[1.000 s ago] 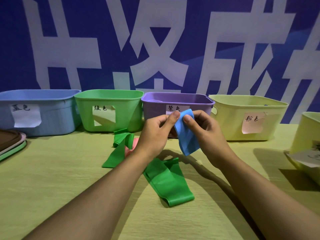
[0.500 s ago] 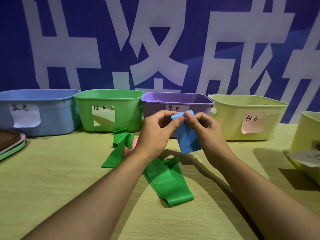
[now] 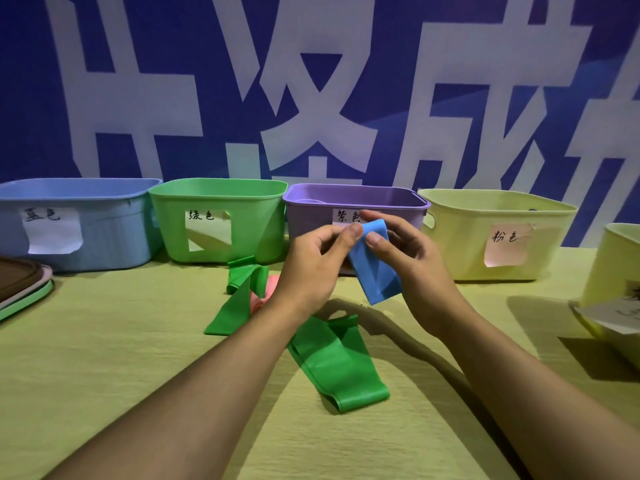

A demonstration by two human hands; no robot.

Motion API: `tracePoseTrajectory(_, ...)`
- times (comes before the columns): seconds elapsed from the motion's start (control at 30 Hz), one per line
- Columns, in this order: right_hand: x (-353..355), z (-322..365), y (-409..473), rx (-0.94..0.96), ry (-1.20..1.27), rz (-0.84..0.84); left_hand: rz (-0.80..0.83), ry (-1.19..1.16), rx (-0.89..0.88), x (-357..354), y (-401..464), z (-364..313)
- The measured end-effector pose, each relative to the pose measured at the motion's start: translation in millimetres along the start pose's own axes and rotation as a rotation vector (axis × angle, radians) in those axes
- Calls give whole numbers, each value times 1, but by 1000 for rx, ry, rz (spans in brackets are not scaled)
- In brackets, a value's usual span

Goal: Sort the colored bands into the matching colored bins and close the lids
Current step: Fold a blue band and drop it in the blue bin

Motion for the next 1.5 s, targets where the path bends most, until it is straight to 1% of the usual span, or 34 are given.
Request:
tracePoseTrajectory(0.4, 2, -6, 2, -18, 16, -32, 46, -61, 65, -10, -2, 5)
tracePoseTrajectory(0.57, 4, -6, 2, -28, 22, -60, 25, -70, 11, -4, -3, 1)
tracePoseTrajectory(0.7, 6, -10, 2, -75, 26, -105, 7, -10, -55, -2, -3, -3)
tracePoseTrajectory(0.87, 7, -14, 3, -112, 17, -141, 5, 8, -67, -2, -1, 0)
tracePoseTrajectory(1.0, 5, -19, 4, -152, 20, -126, -36, 57, -69, 3, 1, 2)
tracePoseTrajectory(1.17, 1, -15, 4, -118, 85, -56, -99, 95, -78, 10, 3, 2)
tracePoseTrajectory(1.27, 1, -15, 5, -115, 92, -47, -127, 92, -68, 13, 3, 2)
tracePoseTrajectory(1.5, 5, -14, 8, -75, 66, -81, -85, 33, -17, 9, 2, 5)
Point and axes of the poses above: each hand's wrist, its own y-axis towards the middle knuckle, its own x-axis out of the back of the hand, z = x × y, the point moved 7 cm from there along y, towards the middle knuckle
